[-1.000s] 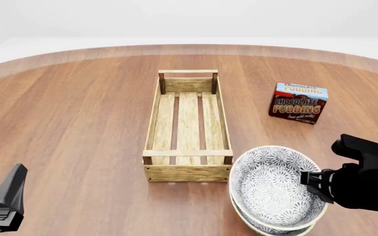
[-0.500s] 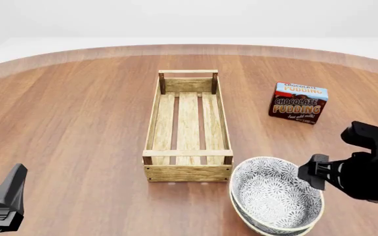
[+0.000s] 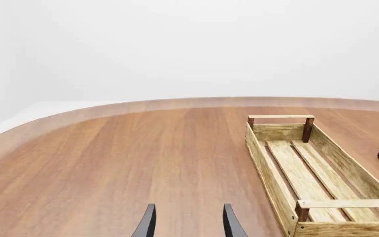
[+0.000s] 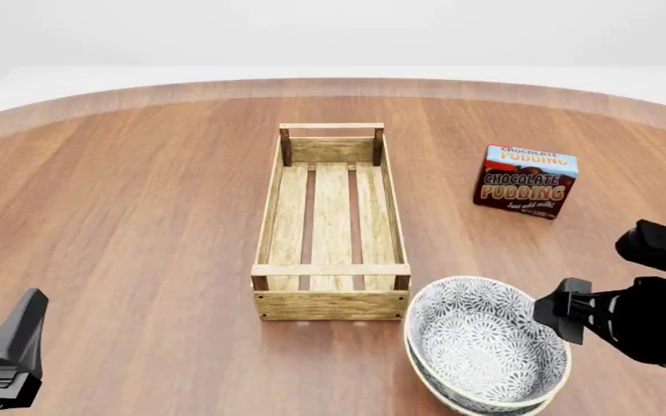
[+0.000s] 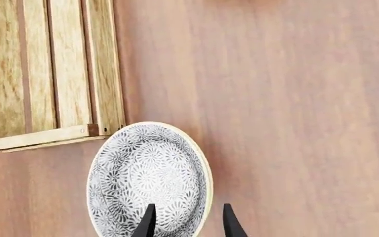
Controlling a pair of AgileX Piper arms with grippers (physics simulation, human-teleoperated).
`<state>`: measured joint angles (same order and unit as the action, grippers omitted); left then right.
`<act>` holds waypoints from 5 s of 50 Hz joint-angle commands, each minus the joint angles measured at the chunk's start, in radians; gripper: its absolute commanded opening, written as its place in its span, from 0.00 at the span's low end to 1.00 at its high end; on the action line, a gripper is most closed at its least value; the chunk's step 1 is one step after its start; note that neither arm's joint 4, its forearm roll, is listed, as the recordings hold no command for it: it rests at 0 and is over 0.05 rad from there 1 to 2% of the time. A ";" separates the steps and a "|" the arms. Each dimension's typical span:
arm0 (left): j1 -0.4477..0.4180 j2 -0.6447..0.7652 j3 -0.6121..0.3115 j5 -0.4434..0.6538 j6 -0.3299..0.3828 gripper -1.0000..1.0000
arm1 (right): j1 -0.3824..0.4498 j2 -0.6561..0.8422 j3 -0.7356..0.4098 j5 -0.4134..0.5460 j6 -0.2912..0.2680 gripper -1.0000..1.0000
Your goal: Stack the left bowl on the right bowl and place them in the tray.
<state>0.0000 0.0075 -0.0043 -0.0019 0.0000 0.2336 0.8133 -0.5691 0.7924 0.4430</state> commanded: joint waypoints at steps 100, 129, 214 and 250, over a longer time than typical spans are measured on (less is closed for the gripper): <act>0.000 0.000 0.000 0.000 0.000 1.00 | 0.024 -0.037 -0.119 -0.005 0.138 0.00; 0.000 0.000 0.000 0.000 0.000 1.00 | 0.062 0.291 -0.675 0.125 0.064 0.00; 0.000 0.000 0.000 0.000 0.000 1.00 | 0.157 1.040 -1.159 -0.005 0.184 0.00; 0.000 0.000 0.000 0.000 0.000 1.00 | 0.203 1.218 -1.251 0.011 0.177 0.00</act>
<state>0.0000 0.0075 -0.0043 -0.0019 0.0000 0.4321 1.9957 -1.7917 0.8053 0.6168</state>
